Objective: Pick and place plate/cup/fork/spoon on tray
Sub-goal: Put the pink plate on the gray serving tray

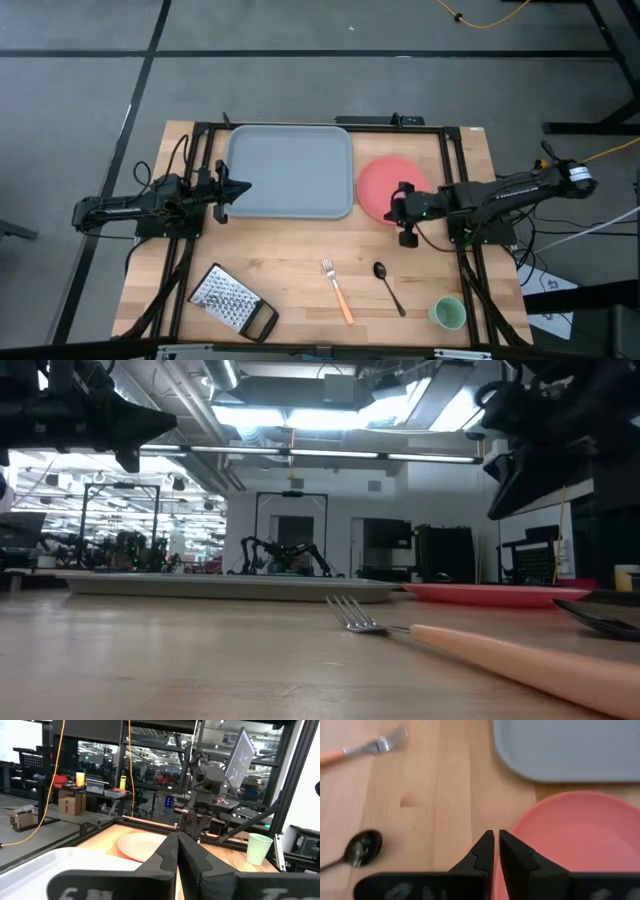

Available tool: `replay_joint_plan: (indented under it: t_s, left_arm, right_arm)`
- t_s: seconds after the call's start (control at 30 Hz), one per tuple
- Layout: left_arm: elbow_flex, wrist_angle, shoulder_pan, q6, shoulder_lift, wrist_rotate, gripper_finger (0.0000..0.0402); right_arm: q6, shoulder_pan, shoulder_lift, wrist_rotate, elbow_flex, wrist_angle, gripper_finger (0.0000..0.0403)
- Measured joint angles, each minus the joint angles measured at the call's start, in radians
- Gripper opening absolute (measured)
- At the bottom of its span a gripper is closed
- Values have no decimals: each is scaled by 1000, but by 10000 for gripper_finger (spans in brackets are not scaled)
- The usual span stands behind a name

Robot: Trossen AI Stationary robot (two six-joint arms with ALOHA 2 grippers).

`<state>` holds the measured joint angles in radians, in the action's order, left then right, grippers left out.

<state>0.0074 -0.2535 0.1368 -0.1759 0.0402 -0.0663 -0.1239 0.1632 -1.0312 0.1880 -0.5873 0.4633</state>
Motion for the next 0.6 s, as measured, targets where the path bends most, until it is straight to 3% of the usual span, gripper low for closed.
replay_joint_plan:
  t_s: [0.17,0.6]
  left_arm:
    - [0,0,0,0,0,0,0]
    - [0,0,0,-5,0,0,0]
  right_arm:
    - [-111,60,-112,128,-119,189,33]
    - [-190,65,-163,120,-161,257,33]
